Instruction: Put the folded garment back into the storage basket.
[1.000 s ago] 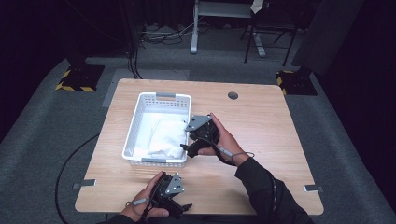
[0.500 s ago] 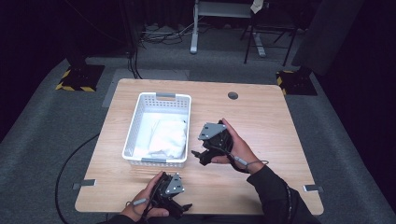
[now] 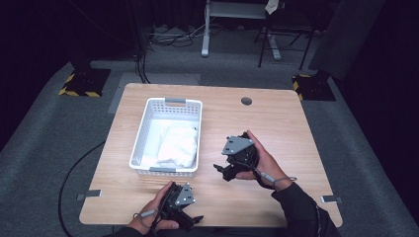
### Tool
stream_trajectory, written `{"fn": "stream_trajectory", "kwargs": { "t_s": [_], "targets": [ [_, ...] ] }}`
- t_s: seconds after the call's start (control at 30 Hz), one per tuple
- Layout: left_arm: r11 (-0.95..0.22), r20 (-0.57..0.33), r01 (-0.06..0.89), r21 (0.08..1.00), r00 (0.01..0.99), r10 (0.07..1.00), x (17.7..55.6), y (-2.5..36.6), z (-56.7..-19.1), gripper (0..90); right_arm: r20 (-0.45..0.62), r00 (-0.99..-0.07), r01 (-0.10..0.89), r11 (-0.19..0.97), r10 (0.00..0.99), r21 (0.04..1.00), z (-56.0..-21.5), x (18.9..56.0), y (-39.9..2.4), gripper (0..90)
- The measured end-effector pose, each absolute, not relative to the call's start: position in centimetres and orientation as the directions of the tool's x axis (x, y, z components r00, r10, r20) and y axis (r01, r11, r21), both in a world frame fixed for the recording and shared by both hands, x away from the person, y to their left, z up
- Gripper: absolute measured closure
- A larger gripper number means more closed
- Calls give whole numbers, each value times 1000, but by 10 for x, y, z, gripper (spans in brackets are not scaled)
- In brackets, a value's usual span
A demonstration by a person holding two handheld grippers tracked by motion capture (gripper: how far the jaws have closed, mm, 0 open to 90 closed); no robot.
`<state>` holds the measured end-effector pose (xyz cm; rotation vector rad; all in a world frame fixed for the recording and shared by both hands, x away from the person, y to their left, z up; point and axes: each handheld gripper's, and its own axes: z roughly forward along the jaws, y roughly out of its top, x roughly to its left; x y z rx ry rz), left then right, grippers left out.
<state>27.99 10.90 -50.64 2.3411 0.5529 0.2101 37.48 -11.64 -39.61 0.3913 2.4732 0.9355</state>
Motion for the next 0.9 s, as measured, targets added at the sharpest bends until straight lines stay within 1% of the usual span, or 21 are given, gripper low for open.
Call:
{"fn": "stream_trajectory", "kwargs": {
  "t_s": [0.9],
  "targets": [
    [-656,-3,329,679,895,446,280,109,-506,22,-366,-800,150,750,475,644,-407,352,-172,30]
  ]
}}
